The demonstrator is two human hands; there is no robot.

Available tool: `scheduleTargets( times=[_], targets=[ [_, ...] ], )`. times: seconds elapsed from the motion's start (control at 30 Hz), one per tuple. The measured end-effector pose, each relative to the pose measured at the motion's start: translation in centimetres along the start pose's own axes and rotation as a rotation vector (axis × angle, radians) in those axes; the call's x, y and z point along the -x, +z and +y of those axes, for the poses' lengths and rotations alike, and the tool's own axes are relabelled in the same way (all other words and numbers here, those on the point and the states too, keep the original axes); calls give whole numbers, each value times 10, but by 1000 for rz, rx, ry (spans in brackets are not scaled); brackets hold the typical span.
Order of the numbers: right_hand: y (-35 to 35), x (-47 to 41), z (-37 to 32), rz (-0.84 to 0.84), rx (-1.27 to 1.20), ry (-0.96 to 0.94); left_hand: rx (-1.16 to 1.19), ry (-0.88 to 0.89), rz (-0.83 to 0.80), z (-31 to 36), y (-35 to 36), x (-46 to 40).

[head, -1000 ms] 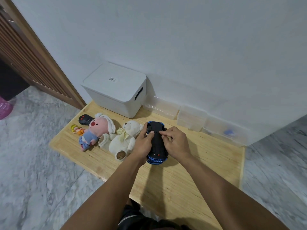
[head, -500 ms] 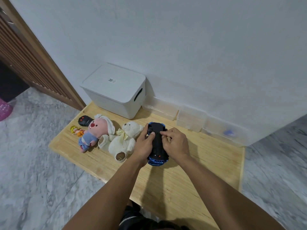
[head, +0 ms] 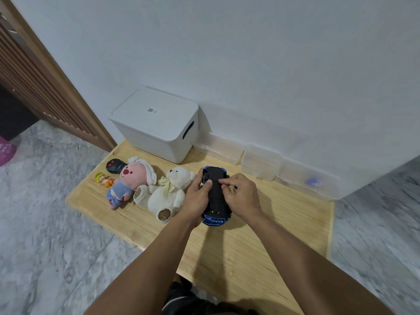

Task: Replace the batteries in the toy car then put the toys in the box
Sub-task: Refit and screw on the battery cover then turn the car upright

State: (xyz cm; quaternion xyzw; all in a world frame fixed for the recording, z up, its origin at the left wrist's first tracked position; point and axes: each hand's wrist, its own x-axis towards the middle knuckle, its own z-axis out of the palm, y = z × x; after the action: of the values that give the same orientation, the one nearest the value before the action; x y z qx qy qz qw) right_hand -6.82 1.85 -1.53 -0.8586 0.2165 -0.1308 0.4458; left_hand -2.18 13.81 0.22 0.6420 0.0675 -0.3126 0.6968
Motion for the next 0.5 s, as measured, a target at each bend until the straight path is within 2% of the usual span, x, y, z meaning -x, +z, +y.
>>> scheduleTargets(
  times=[0.13,0.5],
  targets=[
    [-1,-1,0,17,11,13,-4,-3,3,-1,1,0],
    [-6,-1,-7,12,224,-119,3,-8,12,3,1,2]
  ],
)
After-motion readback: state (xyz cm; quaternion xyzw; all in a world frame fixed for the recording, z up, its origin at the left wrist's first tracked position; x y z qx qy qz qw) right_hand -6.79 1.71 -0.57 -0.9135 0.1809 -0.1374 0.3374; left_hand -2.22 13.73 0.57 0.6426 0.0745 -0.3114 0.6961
